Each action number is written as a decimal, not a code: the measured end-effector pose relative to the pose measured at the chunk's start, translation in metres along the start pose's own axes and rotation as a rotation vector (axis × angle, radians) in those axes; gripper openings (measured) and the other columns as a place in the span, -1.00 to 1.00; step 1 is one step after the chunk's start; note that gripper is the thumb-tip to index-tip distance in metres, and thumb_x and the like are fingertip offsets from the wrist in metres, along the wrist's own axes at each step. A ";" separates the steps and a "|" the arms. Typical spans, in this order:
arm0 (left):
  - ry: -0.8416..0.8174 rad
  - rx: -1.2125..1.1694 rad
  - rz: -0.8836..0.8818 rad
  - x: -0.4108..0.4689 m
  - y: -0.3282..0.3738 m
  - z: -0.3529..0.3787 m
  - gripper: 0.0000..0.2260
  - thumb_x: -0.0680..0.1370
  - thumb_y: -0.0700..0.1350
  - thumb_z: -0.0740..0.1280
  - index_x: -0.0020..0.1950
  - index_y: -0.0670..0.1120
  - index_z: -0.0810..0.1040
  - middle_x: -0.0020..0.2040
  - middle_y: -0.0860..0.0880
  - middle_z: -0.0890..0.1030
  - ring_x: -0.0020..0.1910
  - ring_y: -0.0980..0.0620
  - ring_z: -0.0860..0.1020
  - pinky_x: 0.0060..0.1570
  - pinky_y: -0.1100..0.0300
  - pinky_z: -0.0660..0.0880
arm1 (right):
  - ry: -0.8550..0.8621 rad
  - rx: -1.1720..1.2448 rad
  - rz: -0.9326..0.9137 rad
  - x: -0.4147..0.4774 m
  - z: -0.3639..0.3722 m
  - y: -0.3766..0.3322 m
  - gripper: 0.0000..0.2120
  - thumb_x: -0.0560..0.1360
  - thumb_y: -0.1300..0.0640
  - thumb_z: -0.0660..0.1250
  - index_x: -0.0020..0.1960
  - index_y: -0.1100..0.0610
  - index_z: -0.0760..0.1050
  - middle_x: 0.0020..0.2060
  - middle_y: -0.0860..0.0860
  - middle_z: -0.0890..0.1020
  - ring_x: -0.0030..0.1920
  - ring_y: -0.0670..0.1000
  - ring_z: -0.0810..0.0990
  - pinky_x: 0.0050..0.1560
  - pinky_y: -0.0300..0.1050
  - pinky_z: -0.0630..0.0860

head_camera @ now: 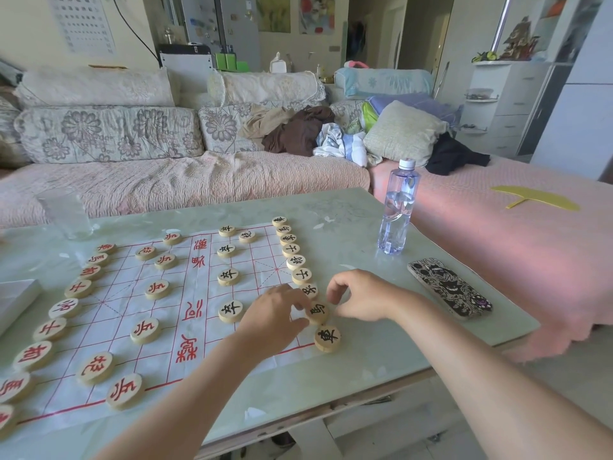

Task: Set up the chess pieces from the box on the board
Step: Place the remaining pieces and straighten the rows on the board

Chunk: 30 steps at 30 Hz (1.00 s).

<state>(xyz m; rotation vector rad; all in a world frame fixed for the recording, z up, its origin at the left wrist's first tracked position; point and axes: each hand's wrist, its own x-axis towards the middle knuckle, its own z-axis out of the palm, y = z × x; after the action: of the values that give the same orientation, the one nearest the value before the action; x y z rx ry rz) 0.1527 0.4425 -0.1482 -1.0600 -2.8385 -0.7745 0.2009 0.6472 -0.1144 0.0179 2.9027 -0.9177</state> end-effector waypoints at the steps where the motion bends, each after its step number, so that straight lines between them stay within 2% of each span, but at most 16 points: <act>1: -0.003 -0.007 0.010 -0.003 0.002 -0.001 -0.85 0.45 -0.02 0.40 0.00 0.16 0.56 -0.10 0.20 0.50 -0.08 0.16 0.46 -0.07 0.25 0.41 | -0.016 0.005 0.001 -0.005 -0.002 -0.002 -0.82 0.41 0.16 0.46 -0.07 -0.07 0.56 -0.06 -0.13 0.63 -0.38 -0.30 0.48 -0.41 -0.46 0.33; 3: -0.026 -0.016 0.030 -0.009 0.007 0.000 -0.87 0.45 0.00 0.40 -0.02 0.16 0.56 -0.14 0.23 0.51 -0.09 0.18 0.47 -0.05 0.26 0.41 | -0.079 -0.006 0.007 -0.015 -0.003 -0.006 -0.77 0.35 0.09 0.56 -0.10 -0.07 0.54 -0.20 -0.17 0.58 -0.46 -0.33 0.45 -0.46 -0.46 0.30; 5: -0.042 0.006 0.046 -0.014 0.011 0.001 -0.87 0.45 0.04 0.40 -0.02 0.16 0.58 -0.17 0.26 0.52 -0.11 0.22 0.47 0.03 0.25 0.41 | -0.132 -0.062 0.021 -0.025 0.001 -0.009 -0.66 0.26 0.00 0.63 -0.10 -0.06 0.51 -0.27 -0.20 0.53 -0.47 -0.31 0.44 -0.46 -0.41 0.29; 10: -0.052 0.053 0.065 -0.023 0.016 0.003 -0.83 0.44 0.01 0.36 0.02 0.11 0.60 -0.11 0.25 0.61 -0.01 0.18 0.53 0.12 0.23 0.39 | -0.094 -0.132 -0.006 -0.029 0.018 -0.007 -0.58 0.20 -0.03 0.64 -0.09 -0.04 0.48 -0.18 -0.17 0.56 -0.30 -0.17 0.47 -0.36 -0.24 0.36; 15: -0.076 0.008 0.039 -0.025 0.016 0.003 -0.76 0.43 -0.02 0.40 0.08 0.13 0.57 -0.17 0.27 0.55 -0.08 0.20 0.48 0.09 0.25 0.38 | -0.082 -0.084 -0.022 -0.028 0.021 -0.003 -0.65 0.27 0.06 0.59 -0.08 -0.09 0.47 -0.23 -0.23 0.53 -0.37 -0.26 0.45 -0.38 -0.29 0.35; 17: -0.082 0.008 0.038 -0.025 0.017 0.002 -0.75 0.43 -0.01 0.41 0.09 0.13 0.56 -0.13 0.27 0.58 -0.09 0.21 0.47 0.08 0.23 0.38 | -0.096 -0.069 -0.030 -0.026 0.021 -0.001 -0.63 0.28 0.09 0.57 -0.03 -0.09 0.47 -0.11 -0.21 0.58 -0.39 -0.30 0.46 -0.38 -0.32 0.35; 19: -0.082 0.006 0.034 -0.024 0.016 0.004 -0.75 0.42 0.03 0.42 0.10 0.13 0.55 -0.07 0.26 0.62 -0.09 0.20 0.48 0.11 0.19 0.40 | -0.103 -0.072 -0.023 -0.024 0.021 0.001 -0.60 0.26 0.08 0.56 0.02 -0.10 0.47 0.01 -0.20 0.59 -0.35 -0.27 0.47 -0.30 -0.25 0.45; 21: -0.078 0.003 0.030 -0.024 0.016 0.005 -0.74 0.41 0.06 0.43 0.08 0.14 0.56 -0.05 0.26 0.62 -0.07 0.19 0.51 0.13 0.16 0.42 | -0.106 -0.084 -0.009 -0.022 0.022 0.004 -0.56 0.26 0.06 0.57 0.05 -0.10 0.47 0.05 -0.20 0.58 -0.31 -0.23 0.47 -0.22 -0.18 0.48; 25: -0.054 0.004 0.020 -0.023 0.016 0.009 -0.76 0.40 0.08 0.44 0.05 0.14 0.57 -0.08 0.26 0.61 -0.07 0.18 0.52 0.12 0.13 0.43 | -0.103 -0.084 -0.015 -0.020 0.024 0.005 -0.56 0.26 0.05 0.60 0.04 -0.09 0.47 0.04 -0.19 0.57 -0.30 -0.26 0.45 -0.26 -0.25 0.38; 30: -0.049 -0.007 0.001 -0.024 0.016 0.010 -0.78 0.42 0.06 0.43 0.04 0.15 0.56 -0.12 0.27 0.60 -0.13 0.19 0.48 0.11 0.12 0.43 | -0.101 -0.100 -0.014 -0.018 0.025 0.005 -0.57 0.25 0.06 0.59 0.02 -0.10 0.47 0.03 -0.19 0.57 -0.29 -0.24 0.46 -0.24 -0.20 0.45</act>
<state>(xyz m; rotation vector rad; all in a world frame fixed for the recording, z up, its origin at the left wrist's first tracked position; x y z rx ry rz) 0.1822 0.4423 -0.1541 -1.0970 -2.8776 -0.7691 0.2211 0.6376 -0.1361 -0.0546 2.8547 -0.7509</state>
